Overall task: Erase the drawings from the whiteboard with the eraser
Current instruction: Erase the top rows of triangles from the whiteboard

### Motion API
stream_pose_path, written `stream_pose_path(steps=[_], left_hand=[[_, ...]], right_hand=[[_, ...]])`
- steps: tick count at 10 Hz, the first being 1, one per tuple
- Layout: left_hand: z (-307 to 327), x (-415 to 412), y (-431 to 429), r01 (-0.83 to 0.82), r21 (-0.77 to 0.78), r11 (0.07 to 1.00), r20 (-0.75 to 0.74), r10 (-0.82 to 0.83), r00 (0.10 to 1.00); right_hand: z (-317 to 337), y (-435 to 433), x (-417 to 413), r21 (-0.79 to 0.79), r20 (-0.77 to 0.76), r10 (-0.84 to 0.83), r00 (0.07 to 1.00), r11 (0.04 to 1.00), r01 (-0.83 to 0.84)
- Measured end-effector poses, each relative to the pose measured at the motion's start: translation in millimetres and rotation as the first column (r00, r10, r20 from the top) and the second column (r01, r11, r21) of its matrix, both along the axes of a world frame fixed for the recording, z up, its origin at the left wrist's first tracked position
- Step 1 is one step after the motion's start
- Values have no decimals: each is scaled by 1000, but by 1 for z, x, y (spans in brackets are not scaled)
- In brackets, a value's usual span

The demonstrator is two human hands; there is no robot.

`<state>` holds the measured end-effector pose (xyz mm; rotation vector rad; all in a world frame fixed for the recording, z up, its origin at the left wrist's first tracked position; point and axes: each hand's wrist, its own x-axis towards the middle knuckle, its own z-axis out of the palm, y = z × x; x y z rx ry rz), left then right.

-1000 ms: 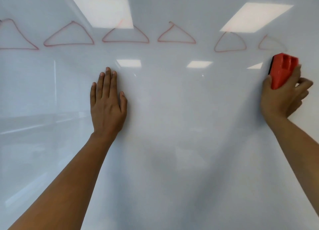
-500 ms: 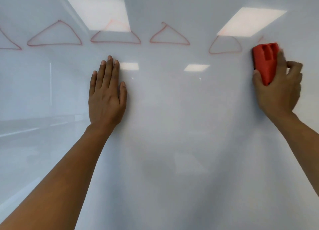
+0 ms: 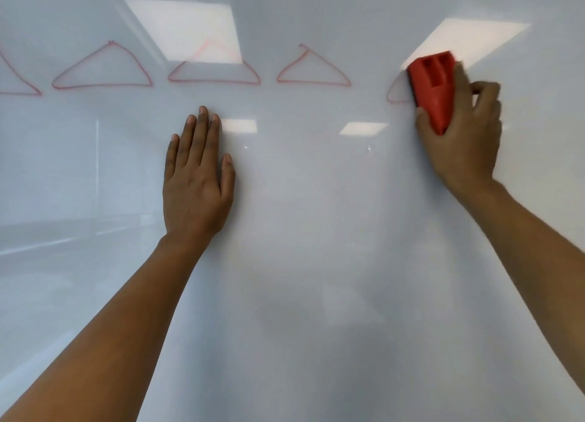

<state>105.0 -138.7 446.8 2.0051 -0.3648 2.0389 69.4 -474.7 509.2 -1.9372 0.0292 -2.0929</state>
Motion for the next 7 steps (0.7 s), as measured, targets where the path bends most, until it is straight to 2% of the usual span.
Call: stream_pose_path(steps=[1,2,3,4,5,6,7], left_hand=[[-1,-1,0,4,2,1000,0,-4,1000],[-1,-1,1,6,0,1000,5,-6,1000],[-1,-1,0,8,-5,1000,2,-8,1000],[-1,0,-1,0,-7,1000,0,0,1000],[-1,0,-1,-1,-6,1000,2,1,1000],[-1,0,0,-4,-4,1000,2,4,1000],[-1,1,1,-2,1,1000,0,2,1000]], right_hand=[[-25,-2,1,-126,-2,-53,999,991,52],[-25,-23,-2,-54,1,-66,998,996,66],[-7,-37,-3,207,26,-33,999,978,27],[9,-29,-2,346,6,-64,998,936,58],[11,-7,-2,267,-10,-60,998,962,61],[-5,19,-1,54,-8,-36,999,998,36],[-26,29,1,-126,-6,-68,998,990,67]])
